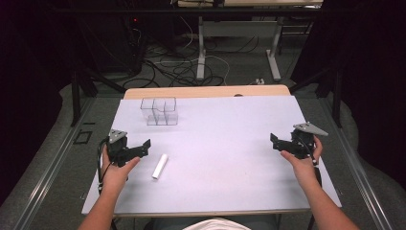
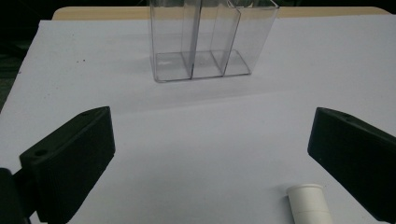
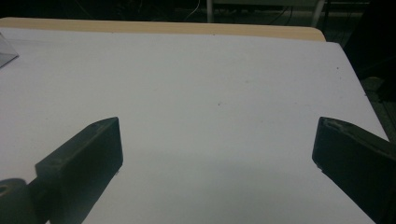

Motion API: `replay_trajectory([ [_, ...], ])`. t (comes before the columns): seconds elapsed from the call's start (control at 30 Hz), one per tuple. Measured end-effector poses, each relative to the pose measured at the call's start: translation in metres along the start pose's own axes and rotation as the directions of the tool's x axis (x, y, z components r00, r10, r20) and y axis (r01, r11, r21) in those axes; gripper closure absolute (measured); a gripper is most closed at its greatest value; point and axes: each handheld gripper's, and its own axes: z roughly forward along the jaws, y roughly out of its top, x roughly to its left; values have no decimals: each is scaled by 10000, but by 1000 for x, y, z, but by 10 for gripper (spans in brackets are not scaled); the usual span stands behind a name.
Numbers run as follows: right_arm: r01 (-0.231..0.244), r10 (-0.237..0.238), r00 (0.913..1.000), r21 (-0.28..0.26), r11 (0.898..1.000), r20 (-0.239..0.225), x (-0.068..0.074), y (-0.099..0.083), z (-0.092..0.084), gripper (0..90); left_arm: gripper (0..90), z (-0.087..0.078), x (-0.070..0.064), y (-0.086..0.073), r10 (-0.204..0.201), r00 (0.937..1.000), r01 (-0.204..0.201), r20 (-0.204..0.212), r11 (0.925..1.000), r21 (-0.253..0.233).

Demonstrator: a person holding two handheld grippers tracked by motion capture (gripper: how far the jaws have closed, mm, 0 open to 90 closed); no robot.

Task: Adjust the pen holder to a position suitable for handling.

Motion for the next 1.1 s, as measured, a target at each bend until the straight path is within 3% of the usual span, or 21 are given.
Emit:
replay_trajectory([
  [0.27, -132, 137, 9998, 336, 9993, -154, 2, -3, 1, 11, 8, -3, 1, 11, -303, 9991, 302, 301, 9995, 46],
  [0.43, 24, -18, 9998, 338, 9994, -190, 4, -2, 2, 14, 3, -3, 1, 22, -212, 9991, 208, 367, 9997, 125],
  [0.83, 235, -234, 9997, 130, 9996, -46, 5, -1, 0, 34, 45, -1, -8, 71, 78, 9999, -77, 129, 9999, -143],
  [1.1, 280, -274, 9993, 258, 9993, -244, 5, -2, 1, 37, 92, 1, -9, 98, 55, 10000, -54, 60, 9999, -148],
])
